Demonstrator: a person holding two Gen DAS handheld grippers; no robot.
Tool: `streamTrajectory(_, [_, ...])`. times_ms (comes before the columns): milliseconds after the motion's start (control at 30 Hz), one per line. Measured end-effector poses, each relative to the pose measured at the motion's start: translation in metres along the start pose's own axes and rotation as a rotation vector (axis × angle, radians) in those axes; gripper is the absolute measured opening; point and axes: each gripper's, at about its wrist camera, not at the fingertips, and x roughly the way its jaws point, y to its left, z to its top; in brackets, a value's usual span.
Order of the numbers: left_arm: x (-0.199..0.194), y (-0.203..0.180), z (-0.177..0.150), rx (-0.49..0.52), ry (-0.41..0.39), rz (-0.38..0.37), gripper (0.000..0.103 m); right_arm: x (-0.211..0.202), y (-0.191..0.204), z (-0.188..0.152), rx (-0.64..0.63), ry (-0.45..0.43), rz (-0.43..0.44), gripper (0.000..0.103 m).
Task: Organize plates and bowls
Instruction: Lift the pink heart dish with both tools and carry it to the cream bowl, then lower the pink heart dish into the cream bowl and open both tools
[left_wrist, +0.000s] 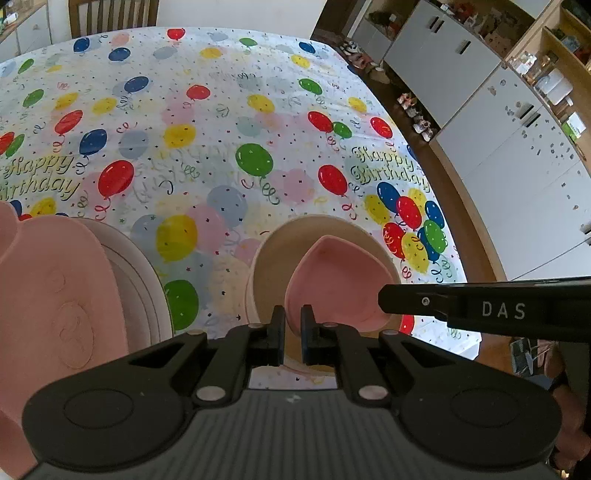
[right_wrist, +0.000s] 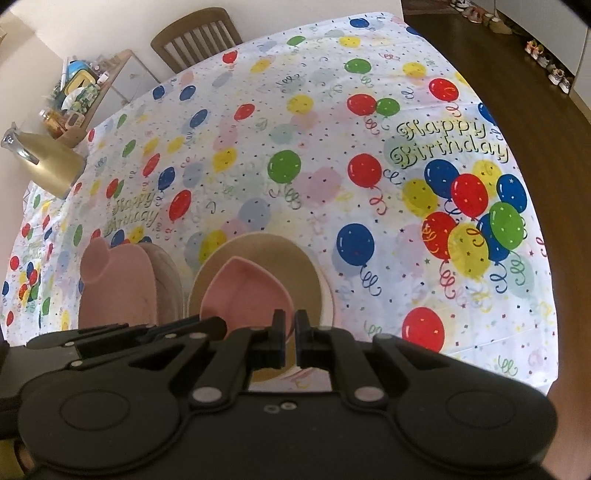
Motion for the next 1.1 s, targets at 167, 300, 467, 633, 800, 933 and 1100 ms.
streamTrajectory(167, [0.004,-0.001,0.002,0.002,0.007,0.008,0.007,0.003,-0.002,-0.001,0.007,0.003,0.004,0.008])
streamTrajectory(300, [0.008,-0.001,0.002,0.001,0.013,0.014,0.007,0.003,-0.003,-0.002,0.009,0.0,0.022,0.014])
streamTrajectory(467, [0.008,-0.002,0.002,-0.004,0.015,0.026,0.007,0.002,-0.005,-0.003,0.018,-0.005,0.045,0.017])
streamTrajectory(633, [0.006,-0.005,-0.001,0.009,0.011,0.043,0.007,-0.002,-0.006,-0.008,0.031,-0.013,0.066,0.02])
streamTrajectory(800, [0.005,-0.005,-0.001,0.031,0.012,0.043,0.007,-0.01,-0.003,-0.011,0.037,-0.036,0.066,0.029])
streamTrajectory(933, [0.003,-0.007,0.003,0.085,0.018,0.027,0.007,-0.017,0.001,-0.012,0.047,-0.071,0.039,0.041])
streamTrajectory(1100, [-0.011,0.003,0.004,0.121,-0.003,-0.026,0.008,-0.021,0.005,-0.02,0.1,-0.102,0.042,0.042])
